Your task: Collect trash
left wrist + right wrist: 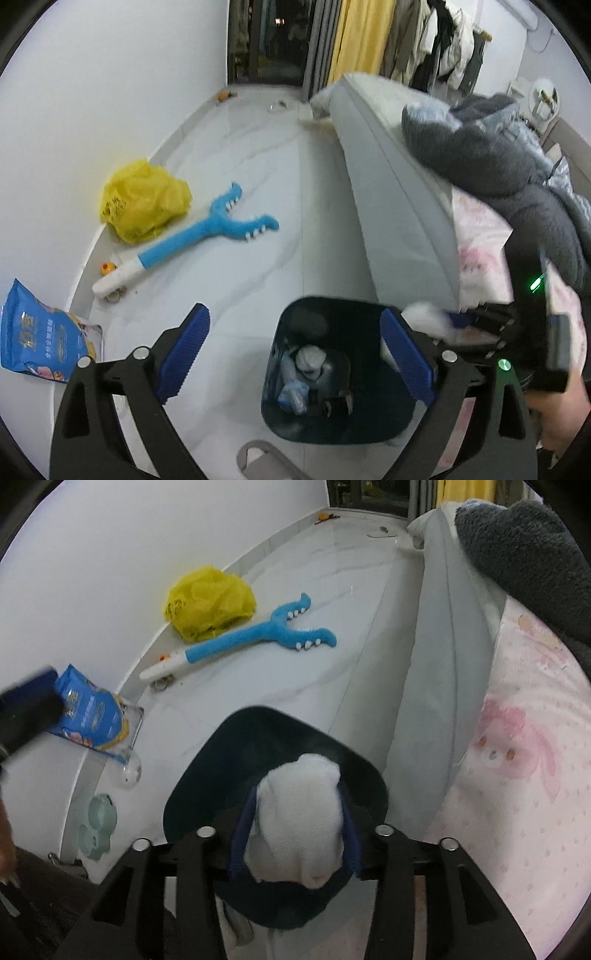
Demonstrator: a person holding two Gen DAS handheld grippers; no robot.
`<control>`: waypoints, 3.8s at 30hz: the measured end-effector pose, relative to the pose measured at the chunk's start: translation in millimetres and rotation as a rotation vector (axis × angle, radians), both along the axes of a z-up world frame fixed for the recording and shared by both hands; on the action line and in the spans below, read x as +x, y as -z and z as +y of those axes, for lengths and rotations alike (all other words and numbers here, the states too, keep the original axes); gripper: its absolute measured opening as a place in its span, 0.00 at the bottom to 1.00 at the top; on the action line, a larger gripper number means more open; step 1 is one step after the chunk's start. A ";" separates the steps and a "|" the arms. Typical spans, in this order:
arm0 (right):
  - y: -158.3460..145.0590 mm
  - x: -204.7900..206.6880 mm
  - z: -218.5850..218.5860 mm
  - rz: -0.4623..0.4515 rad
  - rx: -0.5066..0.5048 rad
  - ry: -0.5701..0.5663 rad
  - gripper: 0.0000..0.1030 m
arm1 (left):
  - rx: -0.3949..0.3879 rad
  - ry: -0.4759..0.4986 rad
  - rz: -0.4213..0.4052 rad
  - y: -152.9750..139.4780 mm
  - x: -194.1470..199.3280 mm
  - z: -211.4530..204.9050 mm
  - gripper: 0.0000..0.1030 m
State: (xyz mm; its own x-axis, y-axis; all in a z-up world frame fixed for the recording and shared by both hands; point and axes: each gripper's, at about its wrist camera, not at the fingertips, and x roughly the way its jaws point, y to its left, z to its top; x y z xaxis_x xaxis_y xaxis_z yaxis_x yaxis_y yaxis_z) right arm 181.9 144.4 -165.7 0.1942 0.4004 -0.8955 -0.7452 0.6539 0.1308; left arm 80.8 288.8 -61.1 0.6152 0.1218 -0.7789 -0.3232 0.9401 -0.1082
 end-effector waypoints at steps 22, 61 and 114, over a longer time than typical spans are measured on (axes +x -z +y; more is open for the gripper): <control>-105.4 -53.0 -111.3 -0.297 0.199 0.162 0.83 | 0.118 0.071 -0.262 -64.7 -52.1 -66.7 0.97; -165.9 -175.9 -381.4 -0.553 0.350 0.345 0.97 | 0.161 0.217 -0.345 -55.9 -112.5 -195.6 0.97; -168.2 -179.6 -379.7 -0.549 0.363 0.333 0.97 | 0.164 0.207 -0.338 -56.1 -112.4 -196.3 0.97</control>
